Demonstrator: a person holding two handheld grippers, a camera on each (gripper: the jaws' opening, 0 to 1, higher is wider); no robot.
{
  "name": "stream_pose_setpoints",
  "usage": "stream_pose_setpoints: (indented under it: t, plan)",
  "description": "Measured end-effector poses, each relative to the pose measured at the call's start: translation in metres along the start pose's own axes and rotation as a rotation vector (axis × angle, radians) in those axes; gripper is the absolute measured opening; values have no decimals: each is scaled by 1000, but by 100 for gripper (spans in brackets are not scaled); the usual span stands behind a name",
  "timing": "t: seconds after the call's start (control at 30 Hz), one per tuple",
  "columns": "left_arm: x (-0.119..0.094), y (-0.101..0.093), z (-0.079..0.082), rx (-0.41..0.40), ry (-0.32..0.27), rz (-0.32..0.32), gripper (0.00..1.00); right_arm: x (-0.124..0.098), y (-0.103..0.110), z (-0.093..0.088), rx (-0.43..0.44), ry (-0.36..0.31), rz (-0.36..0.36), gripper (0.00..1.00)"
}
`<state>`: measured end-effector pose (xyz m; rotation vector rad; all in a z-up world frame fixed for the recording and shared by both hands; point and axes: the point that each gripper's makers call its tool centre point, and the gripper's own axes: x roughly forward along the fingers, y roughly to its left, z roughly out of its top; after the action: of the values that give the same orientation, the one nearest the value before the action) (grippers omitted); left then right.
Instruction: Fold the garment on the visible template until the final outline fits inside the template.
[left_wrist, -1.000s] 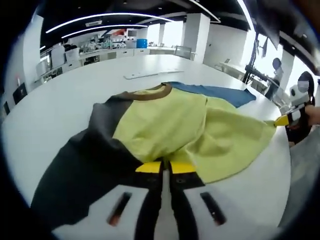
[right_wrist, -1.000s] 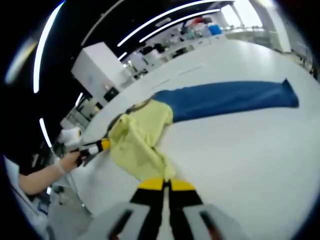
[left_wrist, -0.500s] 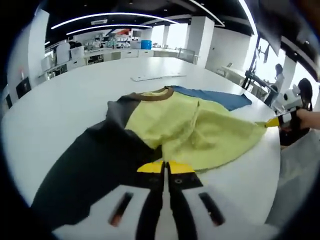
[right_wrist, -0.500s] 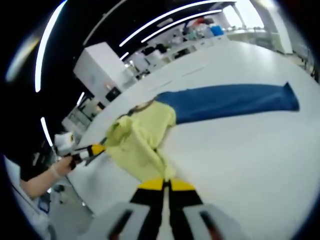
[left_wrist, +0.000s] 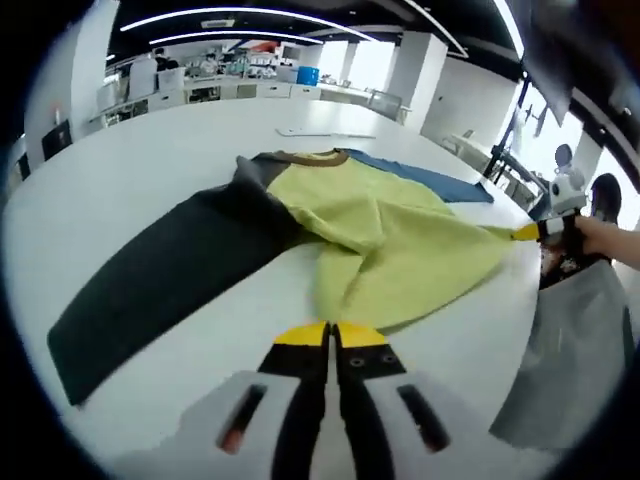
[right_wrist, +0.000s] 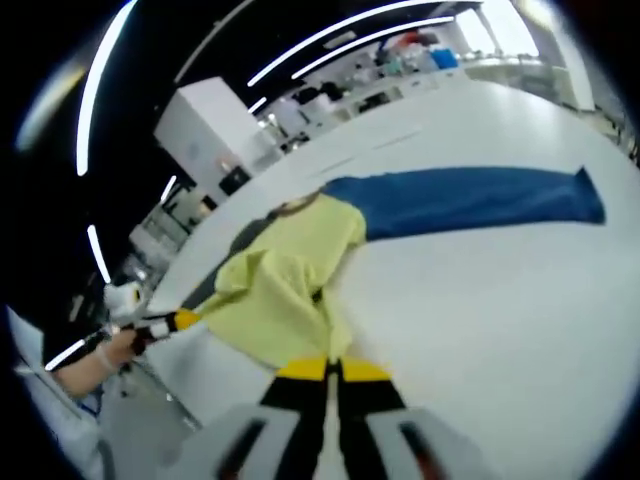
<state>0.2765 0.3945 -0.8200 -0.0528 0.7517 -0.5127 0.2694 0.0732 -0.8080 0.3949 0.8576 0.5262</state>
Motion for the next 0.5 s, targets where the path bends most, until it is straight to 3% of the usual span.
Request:
stream_pose_setpoints:
  t: [0.27,0.5]
  plan:
    - [-21,-14,-31,-58,40,3,0,-4,1,-7,-1,16,5,0]
    - [-37,-27,-52,-92,79,3,0,-6,3,-18,-44,77,12,0]
